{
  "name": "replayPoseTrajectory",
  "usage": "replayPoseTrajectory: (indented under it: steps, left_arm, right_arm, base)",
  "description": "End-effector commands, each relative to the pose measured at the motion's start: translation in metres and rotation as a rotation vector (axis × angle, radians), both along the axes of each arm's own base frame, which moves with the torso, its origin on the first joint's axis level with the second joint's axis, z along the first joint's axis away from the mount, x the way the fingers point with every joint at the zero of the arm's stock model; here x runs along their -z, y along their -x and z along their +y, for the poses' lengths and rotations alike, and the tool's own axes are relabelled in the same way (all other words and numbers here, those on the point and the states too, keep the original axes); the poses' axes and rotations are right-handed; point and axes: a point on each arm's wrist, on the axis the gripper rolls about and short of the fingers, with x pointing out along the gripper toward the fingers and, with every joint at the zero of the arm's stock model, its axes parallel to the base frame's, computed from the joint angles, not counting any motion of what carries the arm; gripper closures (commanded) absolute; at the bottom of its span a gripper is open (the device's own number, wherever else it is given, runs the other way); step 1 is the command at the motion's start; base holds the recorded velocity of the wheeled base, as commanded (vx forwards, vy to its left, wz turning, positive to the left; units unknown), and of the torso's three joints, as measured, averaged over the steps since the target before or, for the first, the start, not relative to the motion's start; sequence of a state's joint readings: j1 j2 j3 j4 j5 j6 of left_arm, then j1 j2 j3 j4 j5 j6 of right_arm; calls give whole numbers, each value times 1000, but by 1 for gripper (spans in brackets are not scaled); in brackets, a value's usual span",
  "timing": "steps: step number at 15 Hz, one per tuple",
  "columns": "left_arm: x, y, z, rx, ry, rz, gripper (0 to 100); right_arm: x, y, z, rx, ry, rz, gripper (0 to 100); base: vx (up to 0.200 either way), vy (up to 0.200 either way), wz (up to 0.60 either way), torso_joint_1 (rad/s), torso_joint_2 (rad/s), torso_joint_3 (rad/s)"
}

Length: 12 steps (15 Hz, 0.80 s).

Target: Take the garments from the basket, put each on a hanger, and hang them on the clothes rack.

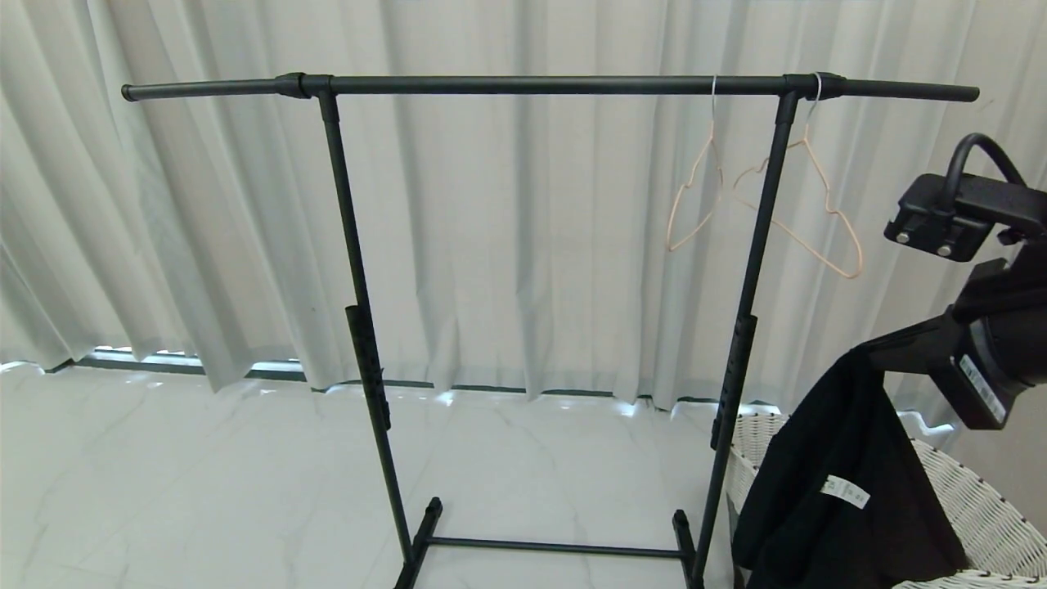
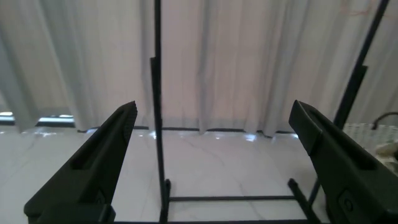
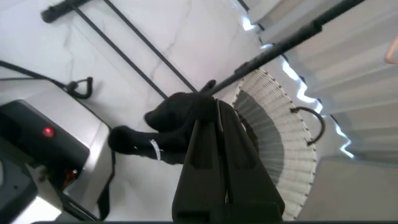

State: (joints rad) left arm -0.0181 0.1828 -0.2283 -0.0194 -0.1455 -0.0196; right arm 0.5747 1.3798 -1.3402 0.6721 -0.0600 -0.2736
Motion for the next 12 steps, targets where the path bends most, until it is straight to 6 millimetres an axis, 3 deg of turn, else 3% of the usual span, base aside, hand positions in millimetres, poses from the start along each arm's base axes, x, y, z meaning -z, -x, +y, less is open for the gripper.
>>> replayPoseTrajectory:
  steps: [1,3,4,6,8,10,12]
  left_arm:
    - [-96,-79,-6,125,-2,165,0]
    - [-121,-130,-19,212,-29,231,0]
    - [-129,-164,-33,272,-47,279,0]
    - [-115,-203,-63,378,-78,380,0]
    - [-86,-220,-93,476,-118,505,0]
    - [-68,-218,-112,551,-150,565,0]
    - [-46,-204,-137,668,-207,631,0]
  right_arm:
    - [7,-7,14,-13,-15,30,100]
    - [8,-12,26,-15,-58,23,100]
    - [9,-16,34,-22,-84,15,100]
    - [9,-20,47,-36,-125,3,100]
    - [10,-24,57,-44,-177,-3,100]
    - [11,-27,62,-48,-196,-11,100]
    - [11,-28,67,-58,-209,-16,100]
  base:
    - [0,0,0,0,0,0]
    - [0,0,0,0,0,0]
    - [0,0,0,0,0,0]
    - [0,0,0,0,0,0]
    - [0,0,0,0,0,0]
    - [0,0,0,0,0,0]
    - [0,0,0,0,0,0]
